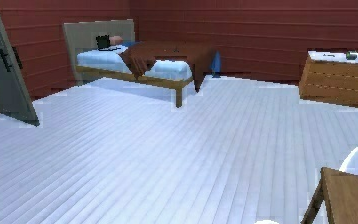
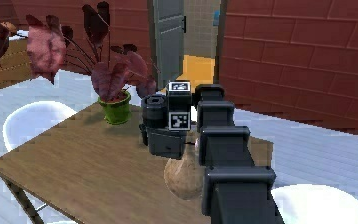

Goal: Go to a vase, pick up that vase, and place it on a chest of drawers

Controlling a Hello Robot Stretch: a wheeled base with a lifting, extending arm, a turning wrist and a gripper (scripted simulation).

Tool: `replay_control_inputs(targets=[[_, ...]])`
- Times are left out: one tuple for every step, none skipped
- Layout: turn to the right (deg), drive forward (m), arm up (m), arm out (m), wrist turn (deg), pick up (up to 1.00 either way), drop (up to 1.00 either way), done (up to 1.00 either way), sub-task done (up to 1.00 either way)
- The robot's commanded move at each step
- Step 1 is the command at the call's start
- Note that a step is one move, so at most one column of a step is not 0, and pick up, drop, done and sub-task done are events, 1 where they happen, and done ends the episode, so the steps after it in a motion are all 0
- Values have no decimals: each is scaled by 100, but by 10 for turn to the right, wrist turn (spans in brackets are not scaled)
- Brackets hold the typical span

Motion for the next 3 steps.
replay_control_inputs(targets=[[0,0,-28,0,0,0,0,0,0],[0,0,0,0,0,100,0,0,0],[0,0,10,0,0,0,0,0,0]])
